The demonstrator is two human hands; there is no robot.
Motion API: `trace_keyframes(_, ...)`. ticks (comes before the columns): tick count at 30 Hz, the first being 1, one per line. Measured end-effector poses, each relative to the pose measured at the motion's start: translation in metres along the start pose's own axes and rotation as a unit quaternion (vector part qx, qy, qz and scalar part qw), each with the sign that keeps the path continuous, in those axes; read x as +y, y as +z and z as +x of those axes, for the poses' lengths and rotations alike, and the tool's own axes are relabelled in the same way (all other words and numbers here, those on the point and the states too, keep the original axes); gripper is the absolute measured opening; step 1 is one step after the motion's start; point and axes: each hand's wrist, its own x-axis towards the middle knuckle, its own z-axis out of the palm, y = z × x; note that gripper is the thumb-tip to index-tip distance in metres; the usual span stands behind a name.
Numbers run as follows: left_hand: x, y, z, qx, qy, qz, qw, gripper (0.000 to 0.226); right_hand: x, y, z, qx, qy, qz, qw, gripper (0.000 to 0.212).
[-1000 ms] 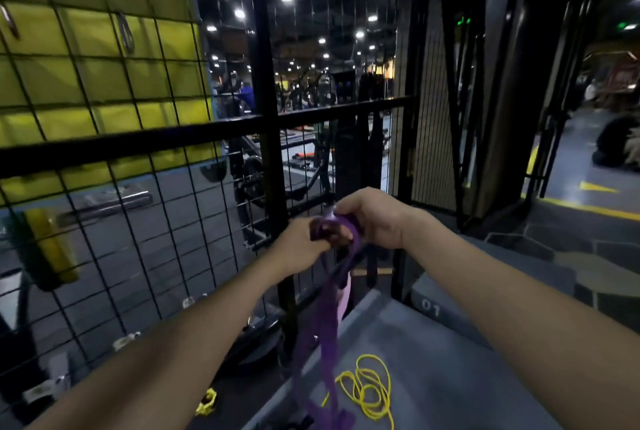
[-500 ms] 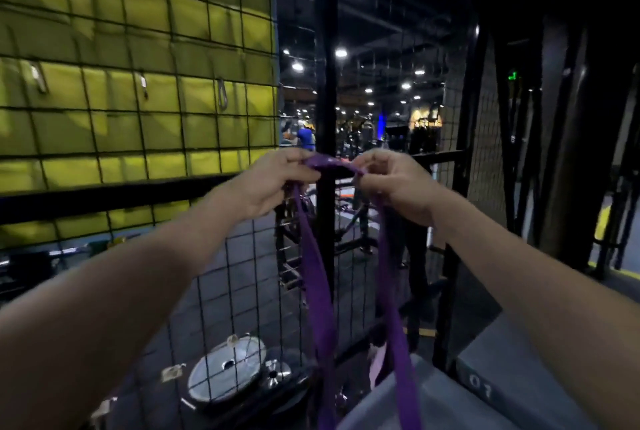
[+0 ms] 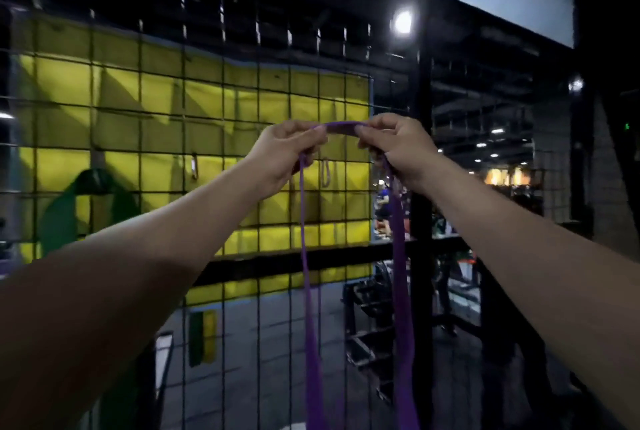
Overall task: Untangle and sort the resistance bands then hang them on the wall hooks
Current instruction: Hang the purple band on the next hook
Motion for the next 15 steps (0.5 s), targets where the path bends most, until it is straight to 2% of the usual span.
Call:
trace_keyframes(5, 0.016, -0.055, 0.025, 0.045, 0.017, 0.093, 0.995, 0.004, 0.004, 0.061, 0.041, 0.013, -0.01, -0.008, 1.0, 0.016)
trace_keyframes(11, 0.003, -0.114, 0.031, 0.082, 0.034, 0.179, 0.98, 0.007, 0.03, 0.127, 0.071, 0.007, 0.001, 0.023, 1.0, 0.012)
trace_keyframes(15, -0.014, -0.156, 0.037, 0.103, 0.056, 0.267, 0.956, 0.013, 0.056, 0.168, 0.072, -0.029, -0.012, 0.078, 0.996, 0.012)
